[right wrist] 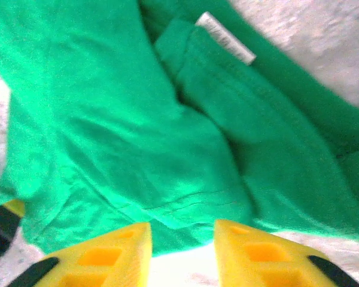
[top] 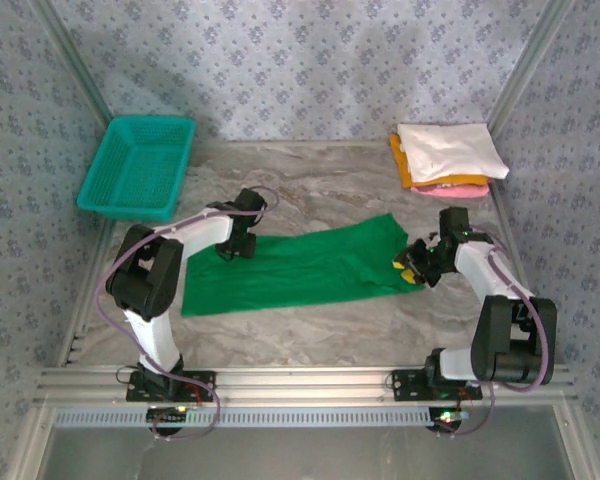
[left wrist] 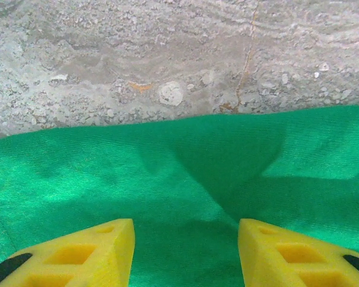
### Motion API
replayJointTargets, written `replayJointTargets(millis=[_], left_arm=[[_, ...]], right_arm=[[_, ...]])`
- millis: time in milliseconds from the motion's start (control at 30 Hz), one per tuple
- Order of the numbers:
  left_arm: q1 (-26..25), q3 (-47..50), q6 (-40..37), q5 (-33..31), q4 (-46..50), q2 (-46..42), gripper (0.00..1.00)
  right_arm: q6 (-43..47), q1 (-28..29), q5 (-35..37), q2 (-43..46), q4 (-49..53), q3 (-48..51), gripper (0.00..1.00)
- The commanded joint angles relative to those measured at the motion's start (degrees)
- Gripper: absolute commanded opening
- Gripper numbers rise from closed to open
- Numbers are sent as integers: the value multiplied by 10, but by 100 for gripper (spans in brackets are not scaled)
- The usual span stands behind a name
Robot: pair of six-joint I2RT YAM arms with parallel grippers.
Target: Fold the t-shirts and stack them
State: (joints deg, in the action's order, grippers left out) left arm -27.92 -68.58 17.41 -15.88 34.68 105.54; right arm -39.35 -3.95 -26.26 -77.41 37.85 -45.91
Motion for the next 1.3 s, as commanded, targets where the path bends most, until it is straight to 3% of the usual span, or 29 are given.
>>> replayJointTargets(millis=[0,100,133,233,267,367,767,900,967,1133,1267], left_arm=[[4,-19,-4,-9,14,-23,50],[8,-30,-14,-7,14,-25,50],[14,-31,-17,-4,10,-21,50],[52,-42,-8,31,23,3,42],[66,-40,-4,46,23,7,40],[84,-21,-2,45,22,0,28],[110,93,68,107,6,-18,22],[110,127,101,128,26,-58,22],[108,157,128,172,20,-82,22],[83,225,187,206,16,-111,22],[13,248,248,225,11,-136,22]], right_arm=[[28,17,80,2,38,-30,42],[29,74,137,1,62,-76,37],[29,101,160,-2,67,-88,32],[13,162,191,-15,28,-90,2],[0,171,189,-29,12,-88,0],[-4,190,205,-79,-30,-87,0],[14,192,181,-281,-87,-175,0],[26,188,171,-335,-75,-248,0],[28,185,164,-374,-60,-299,0],[56,174,138,-477,-45,-437,0],[57,179,97,-551,-41,-551,0]])
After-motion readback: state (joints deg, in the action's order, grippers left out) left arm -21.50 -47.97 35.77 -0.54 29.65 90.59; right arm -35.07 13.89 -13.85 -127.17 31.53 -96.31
